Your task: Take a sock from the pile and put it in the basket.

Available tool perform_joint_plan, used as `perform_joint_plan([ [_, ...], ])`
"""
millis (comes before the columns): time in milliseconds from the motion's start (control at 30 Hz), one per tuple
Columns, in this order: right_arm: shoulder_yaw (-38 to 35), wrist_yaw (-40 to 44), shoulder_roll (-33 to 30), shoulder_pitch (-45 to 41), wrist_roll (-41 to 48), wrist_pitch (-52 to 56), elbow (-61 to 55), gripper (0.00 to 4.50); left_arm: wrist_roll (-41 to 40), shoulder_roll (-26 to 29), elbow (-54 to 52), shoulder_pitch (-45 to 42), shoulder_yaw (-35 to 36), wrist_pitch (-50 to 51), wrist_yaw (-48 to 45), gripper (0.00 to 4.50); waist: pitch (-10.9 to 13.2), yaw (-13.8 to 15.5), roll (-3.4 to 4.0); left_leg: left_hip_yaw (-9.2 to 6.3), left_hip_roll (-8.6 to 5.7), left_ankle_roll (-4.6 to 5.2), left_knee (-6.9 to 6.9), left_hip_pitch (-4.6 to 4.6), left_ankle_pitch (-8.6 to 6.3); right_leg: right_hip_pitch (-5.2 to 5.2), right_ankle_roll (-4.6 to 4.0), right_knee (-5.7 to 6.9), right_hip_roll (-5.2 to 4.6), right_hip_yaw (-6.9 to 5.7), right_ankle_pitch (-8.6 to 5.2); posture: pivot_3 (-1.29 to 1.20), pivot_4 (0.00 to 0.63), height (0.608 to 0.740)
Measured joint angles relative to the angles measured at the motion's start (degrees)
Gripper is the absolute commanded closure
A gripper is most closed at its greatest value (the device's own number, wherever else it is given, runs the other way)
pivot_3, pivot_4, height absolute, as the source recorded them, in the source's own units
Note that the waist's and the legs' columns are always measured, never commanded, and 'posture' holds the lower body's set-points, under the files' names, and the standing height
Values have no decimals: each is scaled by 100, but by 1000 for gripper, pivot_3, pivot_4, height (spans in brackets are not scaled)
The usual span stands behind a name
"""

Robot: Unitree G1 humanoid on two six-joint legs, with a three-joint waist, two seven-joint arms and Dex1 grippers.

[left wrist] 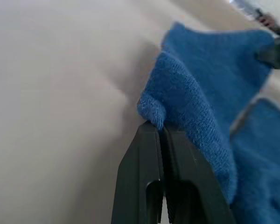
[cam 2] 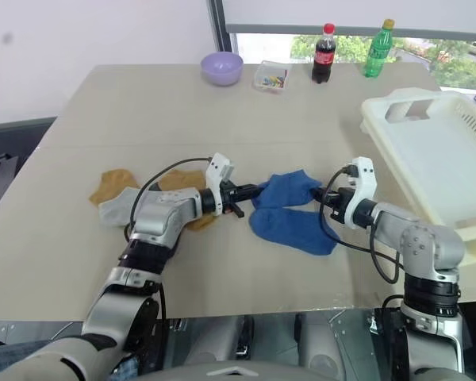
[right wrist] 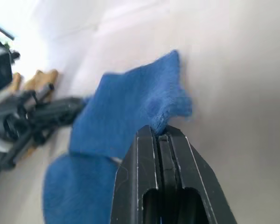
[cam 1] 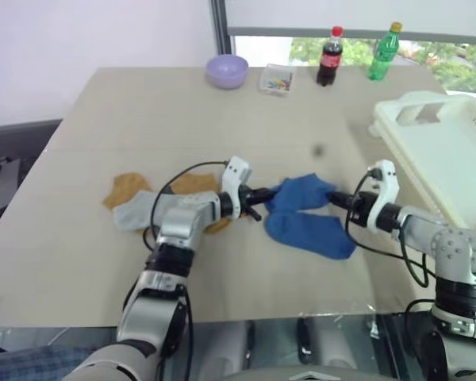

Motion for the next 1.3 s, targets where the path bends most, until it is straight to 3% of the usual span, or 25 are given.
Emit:
perform_joint_plan([
  [233,-744,-749,127,665,1066,645,-1250,4468,-672,51,-2077,623,86,942,350,4500,0,0,1,12,4,1,-1,8,0,3,1,-3,1,10,0,0,150,735],
  [533,-1143,-1599,-234,1570,2475,736,-1920,4468,-712,644,-3258,1410,-467,1230,627,4500,0,-8,1,17,11,1,0,15,0,5,2,-1,11,12,-2,0,150,735],
  [700,-1120,-1916,-511,2147,3007,456,-1994,4468,-493,706,-3260,1780,-841,944,784,4500,2,14,-1,23,10,2,2,11,0,5,19,-7,6,16,-13,0,150,735],
  [1000,-1127,-2288,-1398,3560,4128,-502,-2425,4468,-316,477,-3255,1842,-855,311,1165,4500,2,11,-3,27,20,2,2,10,0,5,7,-10,12,17,-29,0,150,735],
  [1300,-660,-2515,-1505,3920,4087,-1362,-2479,4468,-195,521,-3138,1750,-1070,158,1139,4500,3,9,-4,34,23,2,5,13,0,4,8,-10,15,22,-29,0,150,735],
])
